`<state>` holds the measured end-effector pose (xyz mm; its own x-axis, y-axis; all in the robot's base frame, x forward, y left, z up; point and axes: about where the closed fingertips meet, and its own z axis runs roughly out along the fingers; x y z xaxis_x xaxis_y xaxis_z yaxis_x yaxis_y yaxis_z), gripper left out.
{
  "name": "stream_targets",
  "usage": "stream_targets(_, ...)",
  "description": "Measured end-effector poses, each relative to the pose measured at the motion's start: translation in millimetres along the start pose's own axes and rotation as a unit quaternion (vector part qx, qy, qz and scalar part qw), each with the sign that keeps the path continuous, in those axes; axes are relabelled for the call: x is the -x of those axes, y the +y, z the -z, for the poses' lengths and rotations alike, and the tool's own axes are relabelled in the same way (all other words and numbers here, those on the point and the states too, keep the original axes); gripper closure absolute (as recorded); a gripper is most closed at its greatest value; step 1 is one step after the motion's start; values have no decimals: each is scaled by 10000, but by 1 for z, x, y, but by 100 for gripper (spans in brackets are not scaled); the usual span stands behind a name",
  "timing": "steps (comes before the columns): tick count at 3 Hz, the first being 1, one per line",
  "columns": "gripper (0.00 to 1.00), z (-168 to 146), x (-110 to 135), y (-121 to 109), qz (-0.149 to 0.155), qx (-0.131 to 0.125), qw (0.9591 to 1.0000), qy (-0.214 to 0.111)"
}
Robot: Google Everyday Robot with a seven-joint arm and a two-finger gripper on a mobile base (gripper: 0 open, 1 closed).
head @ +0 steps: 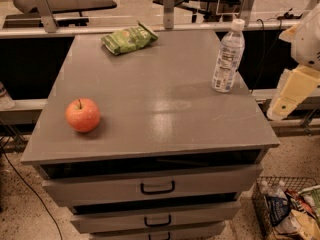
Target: Move blue plastic bottle near green jalapeno chip bag
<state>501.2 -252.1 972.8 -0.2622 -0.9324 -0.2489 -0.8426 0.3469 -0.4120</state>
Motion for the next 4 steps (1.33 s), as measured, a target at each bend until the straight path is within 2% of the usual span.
stream_targets(1,0,-23,-8,-32,-225,-325,9989,-235)
stream_targets(2,0,-49,-5,-61,-577,-514,9942,-744)
stream_targets(3,0,-71,5,-83,-875,-617,9840,-1427)
stream_targets(4,0,-88,16,-100,-1178,-604,9676,-2152)
